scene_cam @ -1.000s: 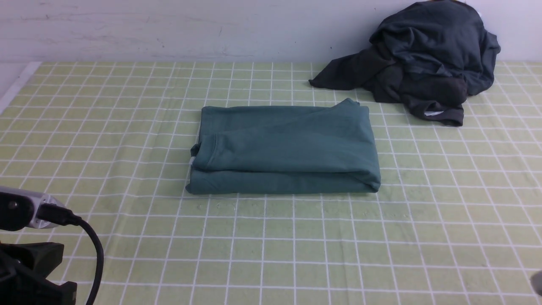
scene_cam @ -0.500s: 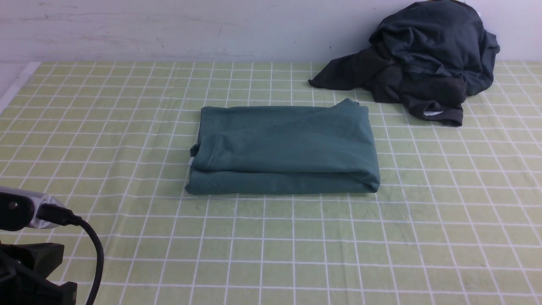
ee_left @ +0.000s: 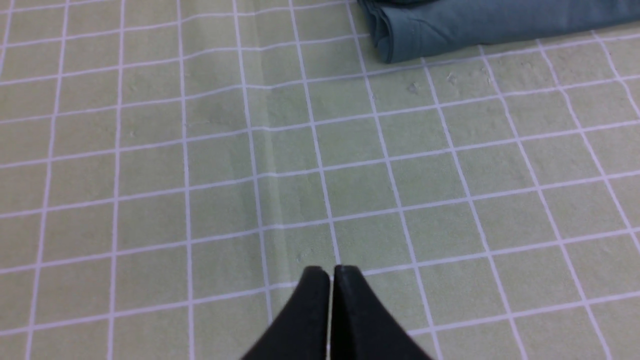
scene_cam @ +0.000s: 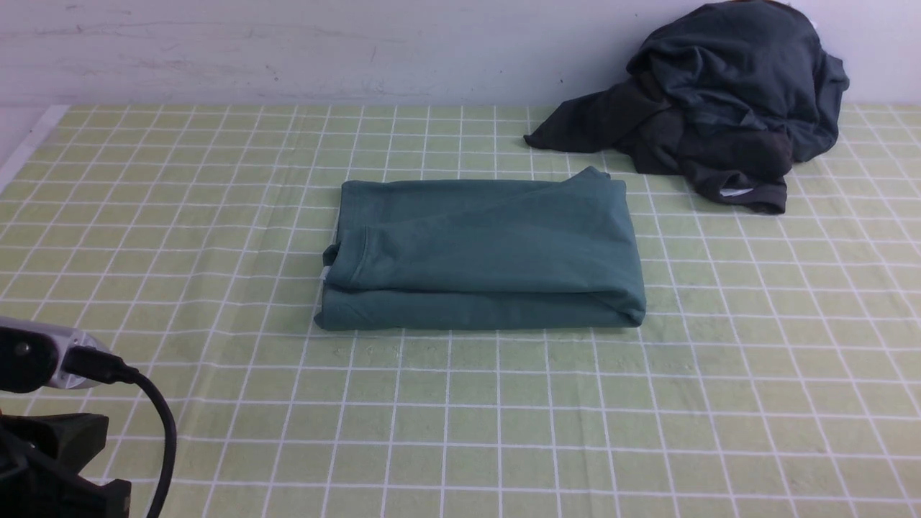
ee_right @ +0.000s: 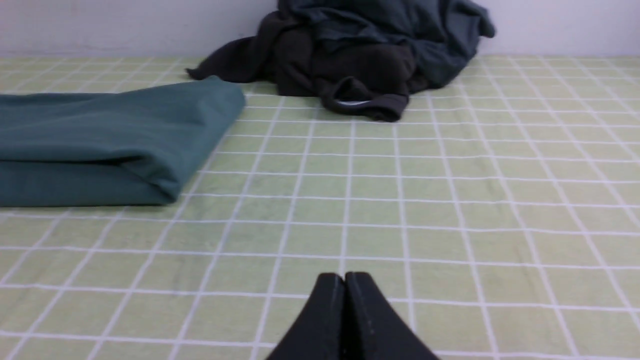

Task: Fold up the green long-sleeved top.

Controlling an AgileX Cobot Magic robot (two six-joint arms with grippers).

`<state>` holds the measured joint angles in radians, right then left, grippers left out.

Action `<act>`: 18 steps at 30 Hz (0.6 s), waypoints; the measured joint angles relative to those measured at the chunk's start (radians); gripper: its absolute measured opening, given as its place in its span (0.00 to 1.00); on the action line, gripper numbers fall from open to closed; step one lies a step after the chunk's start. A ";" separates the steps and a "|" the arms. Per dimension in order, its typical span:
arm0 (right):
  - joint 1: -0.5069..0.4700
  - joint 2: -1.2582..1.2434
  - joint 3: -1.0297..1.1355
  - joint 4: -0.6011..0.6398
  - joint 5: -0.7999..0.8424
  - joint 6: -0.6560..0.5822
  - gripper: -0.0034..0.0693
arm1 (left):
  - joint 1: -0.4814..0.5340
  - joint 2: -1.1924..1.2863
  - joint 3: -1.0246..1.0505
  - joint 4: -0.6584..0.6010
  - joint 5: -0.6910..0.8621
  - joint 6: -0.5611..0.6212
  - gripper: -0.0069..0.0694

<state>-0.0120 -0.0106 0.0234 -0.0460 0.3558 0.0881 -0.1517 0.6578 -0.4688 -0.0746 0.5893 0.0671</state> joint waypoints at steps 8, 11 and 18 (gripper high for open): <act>-0.021 0.000 0.000 0.001 0.000 -0.178 0.03 | 0.000 0.000 0.000 -0.001 0.015 0.000 0.09; -0.018 0.000 0.000 0.001 0.000 -0.196 0.03 | 0.000 0.000 0.000 0.000 0.016 0.000 0.09; -0.018 0.000 0.000 0.001 0.000 -0.200 0.03 | 0.000 0.000 0.000 0.000 0.016 0.000 0.09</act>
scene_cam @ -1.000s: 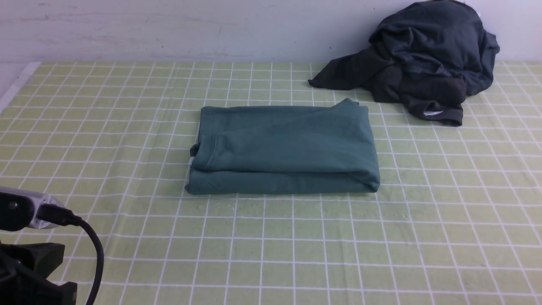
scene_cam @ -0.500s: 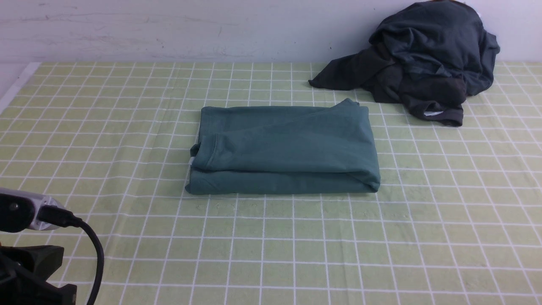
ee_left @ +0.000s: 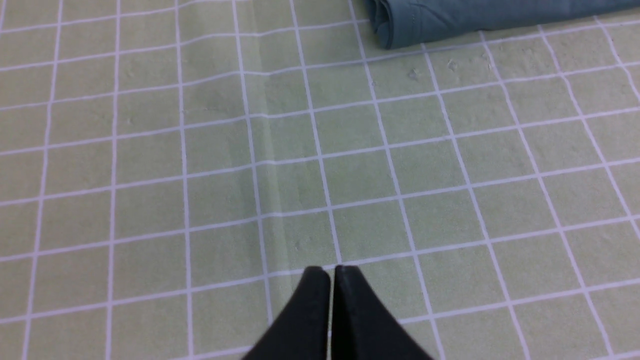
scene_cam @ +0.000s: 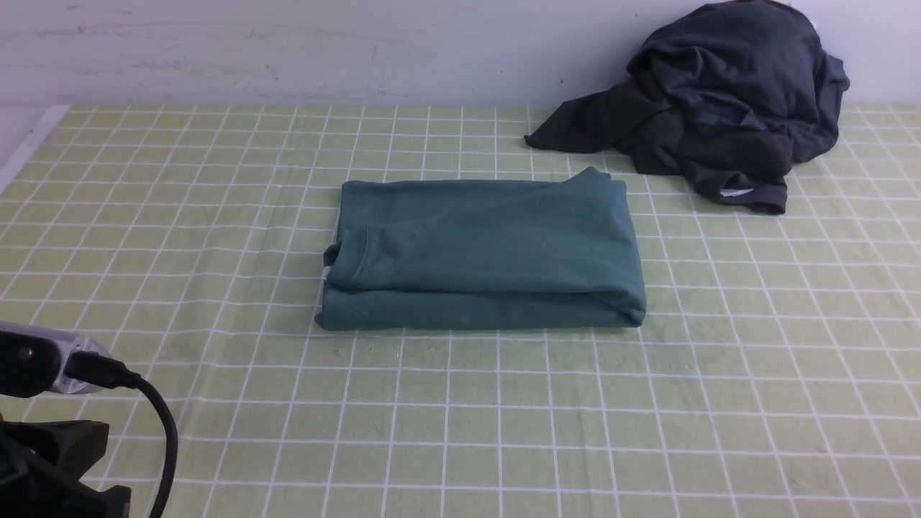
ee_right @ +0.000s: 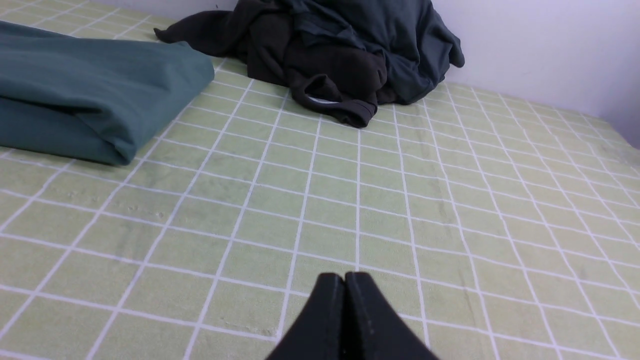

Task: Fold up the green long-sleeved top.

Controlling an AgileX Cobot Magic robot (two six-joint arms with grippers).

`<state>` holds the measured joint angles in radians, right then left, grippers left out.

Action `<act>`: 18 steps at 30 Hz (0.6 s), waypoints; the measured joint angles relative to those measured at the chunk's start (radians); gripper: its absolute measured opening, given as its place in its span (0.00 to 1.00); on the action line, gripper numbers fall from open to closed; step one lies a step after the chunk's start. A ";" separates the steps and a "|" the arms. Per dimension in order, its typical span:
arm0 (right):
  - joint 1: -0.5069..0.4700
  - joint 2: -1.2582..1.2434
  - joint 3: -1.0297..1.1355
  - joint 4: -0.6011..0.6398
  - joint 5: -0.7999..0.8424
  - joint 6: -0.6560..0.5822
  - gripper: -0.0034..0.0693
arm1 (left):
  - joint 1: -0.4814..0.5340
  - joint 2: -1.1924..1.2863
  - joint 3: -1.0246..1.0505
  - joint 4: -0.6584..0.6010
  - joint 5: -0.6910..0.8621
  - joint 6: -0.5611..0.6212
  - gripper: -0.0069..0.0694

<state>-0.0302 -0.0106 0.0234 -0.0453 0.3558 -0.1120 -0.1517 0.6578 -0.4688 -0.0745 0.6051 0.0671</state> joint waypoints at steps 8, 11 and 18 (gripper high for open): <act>0.000 0.000 0.000 0.000 0.000 -0.002 0.03 | 0.000 0.000 0.000 0.000 0.000 0.000 0.09; 0.000 0.000 0.000 0.000 0.000 -0.002 0.03 | 0.000 0.000 0.000 0.000 0.000 0.000 0.09; 0.000 0.000 0.000 0.000 0.001 -0.002 0.03 | -0.008 -0.158 0.072 0.000 -0.003 0.000 0.09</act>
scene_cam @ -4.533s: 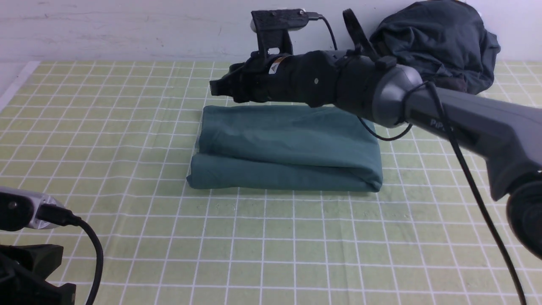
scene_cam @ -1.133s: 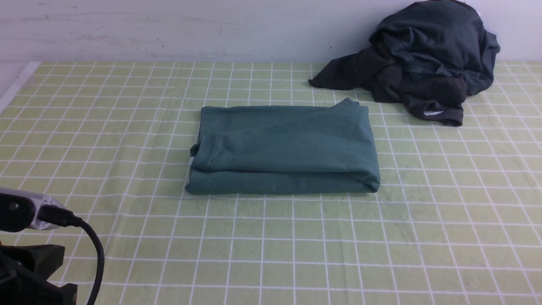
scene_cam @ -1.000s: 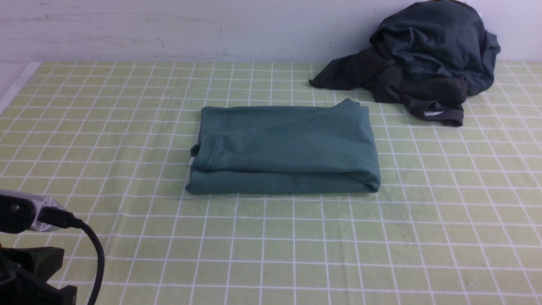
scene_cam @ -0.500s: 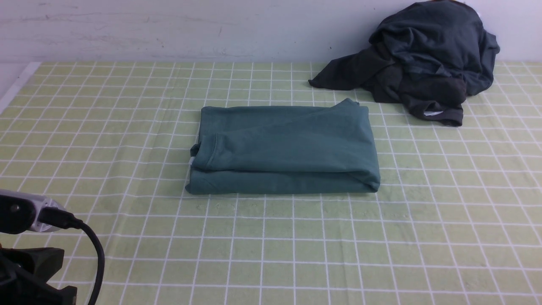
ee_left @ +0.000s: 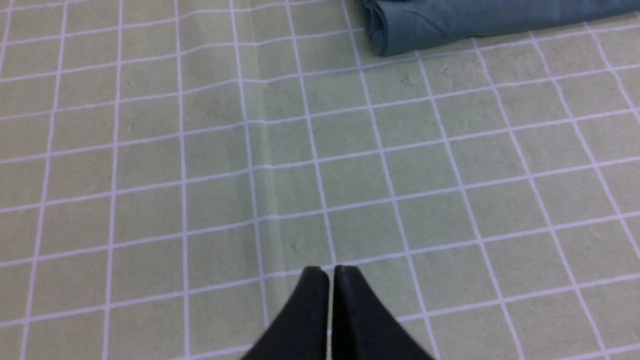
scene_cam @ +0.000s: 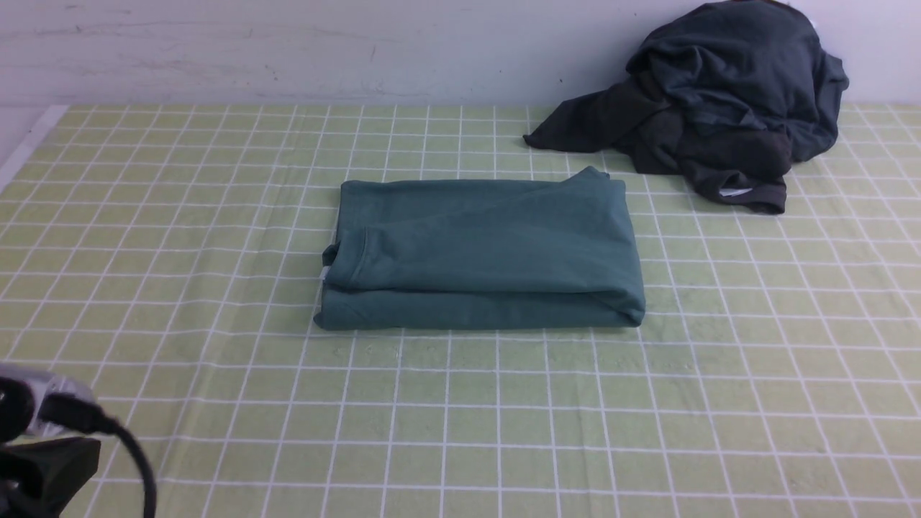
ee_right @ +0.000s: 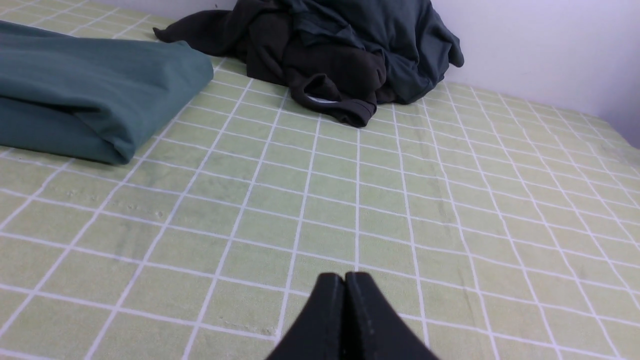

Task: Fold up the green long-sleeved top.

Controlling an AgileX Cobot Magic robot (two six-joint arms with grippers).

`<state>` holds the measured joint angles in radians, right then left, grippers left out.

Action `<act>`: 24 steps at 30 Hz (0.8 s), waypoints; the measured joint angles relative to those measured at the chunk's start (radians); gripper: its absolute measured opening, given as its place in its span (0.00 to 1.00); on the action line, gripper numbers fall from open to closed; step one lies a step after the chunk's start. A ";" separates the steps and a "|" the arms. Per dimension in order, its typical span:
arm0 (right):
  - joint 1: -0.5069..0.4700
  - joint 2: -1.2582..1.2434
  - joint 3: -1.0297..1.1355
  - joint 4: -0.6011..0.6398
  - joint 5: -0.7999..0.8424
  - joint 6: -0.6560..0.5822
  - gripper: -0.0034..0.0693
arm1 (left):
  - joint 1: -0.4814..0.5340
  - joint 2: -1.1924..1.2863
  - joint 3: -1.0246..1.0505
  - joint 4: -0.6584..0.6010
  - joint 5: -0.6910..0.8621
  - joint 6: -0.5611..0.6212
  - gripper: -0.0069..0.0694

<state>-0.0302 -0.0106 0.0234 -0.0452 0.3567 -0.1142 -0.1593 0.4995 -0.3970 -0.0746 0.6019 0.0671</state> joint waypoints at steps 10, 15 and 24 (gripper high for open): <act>0.000 0.000 0.000 0.000 0.000 0.004 0.03 | -0.002 -0.492 0.317 0.003 -0.168 0.000 0.09; 0.000 0.000 0.000 0.000 0.001 0.007 0.03 | 0.005 -0.510 0.421 0.011 -0.268 -0.014 0.09; 0.000 0.000 0.000 0.000 0.001 0.007 0.03 | 0.089 -0.510 0.423 0.058 -0.253 -0.053 0.09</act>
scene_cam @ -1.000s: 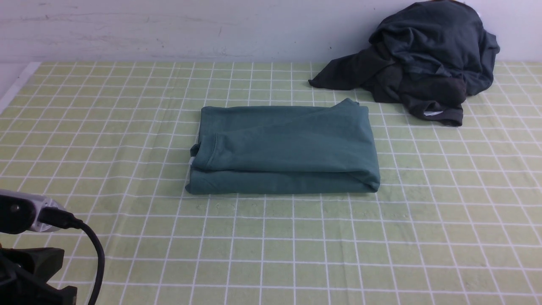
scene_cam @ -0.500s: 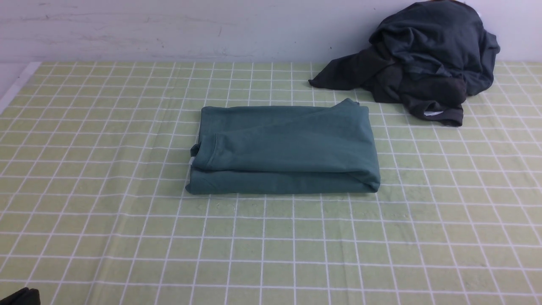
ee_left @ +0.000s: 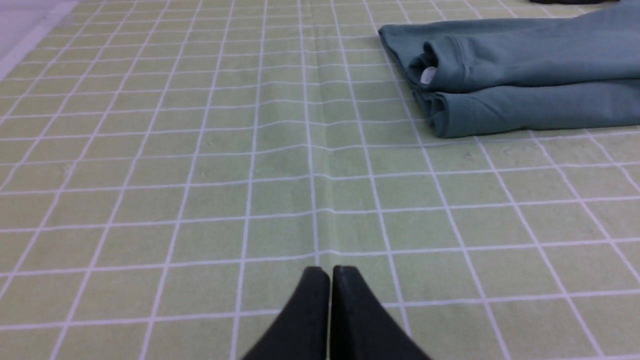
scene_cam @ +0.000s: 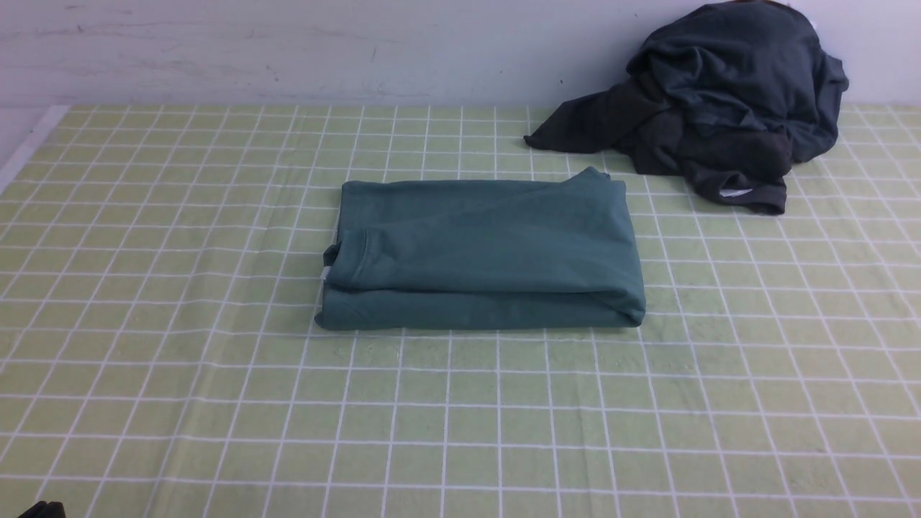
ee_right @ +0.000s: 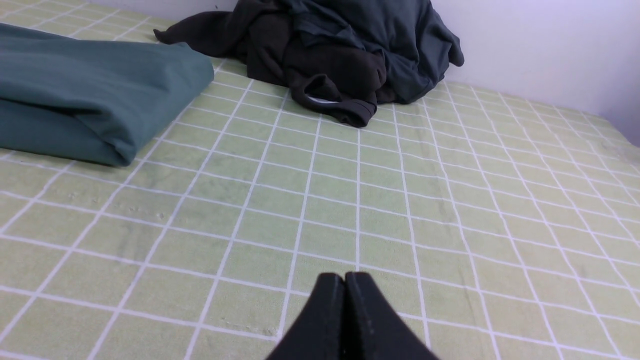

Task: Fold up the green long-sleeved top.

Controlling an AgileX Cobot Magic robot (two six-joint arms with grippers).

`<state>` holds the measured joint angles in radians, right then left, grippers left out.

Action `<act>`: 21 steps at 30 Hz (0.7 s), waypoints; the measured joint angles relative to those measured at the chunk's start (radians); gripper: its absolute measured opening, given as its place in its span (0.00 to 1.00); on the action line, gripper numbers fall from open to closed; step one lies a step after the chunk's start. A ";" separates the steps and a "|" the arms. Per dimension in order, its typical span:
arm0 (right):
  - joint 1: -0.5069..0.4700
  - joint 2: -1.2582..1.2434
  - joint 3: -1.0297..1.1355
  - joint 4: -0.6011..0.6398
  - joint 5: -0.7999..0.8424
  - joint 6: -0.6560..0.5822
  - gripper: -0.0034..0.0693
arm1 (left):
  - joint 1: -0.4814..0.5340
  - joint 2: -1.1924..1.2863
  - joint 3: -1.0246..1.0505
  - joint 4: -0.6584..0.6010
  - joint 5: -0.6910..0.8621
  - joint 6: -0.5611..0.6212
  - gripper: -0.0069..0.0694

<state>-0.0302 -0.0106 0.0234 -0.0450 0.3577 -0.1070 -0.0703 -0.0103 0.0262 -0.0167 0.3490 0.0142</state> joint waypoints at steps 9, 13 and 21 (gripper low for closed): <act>0.000 0.000 0.000 0.000 0.000 0.001 0.03 | 0.019 0.000 0.000 0.009 0.002 0.000 0.09; 0.000 0.000 0.000 0.000 0.000 0.001 0.03 | 0.019 0.000 0.000 0.001 0.003 0.000 0.09; 0.000 0.000 0.000 0.000 0.000 0.001 0.03 | 0.020 0.000 0.000 -0.054 0.007 0.101 0.09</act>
<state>-0.0302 -0.0106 0.0234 -0.0450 0.3577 -0.1059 -0.0506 -0.0103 0.0262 -0.0711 0.3560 0.1157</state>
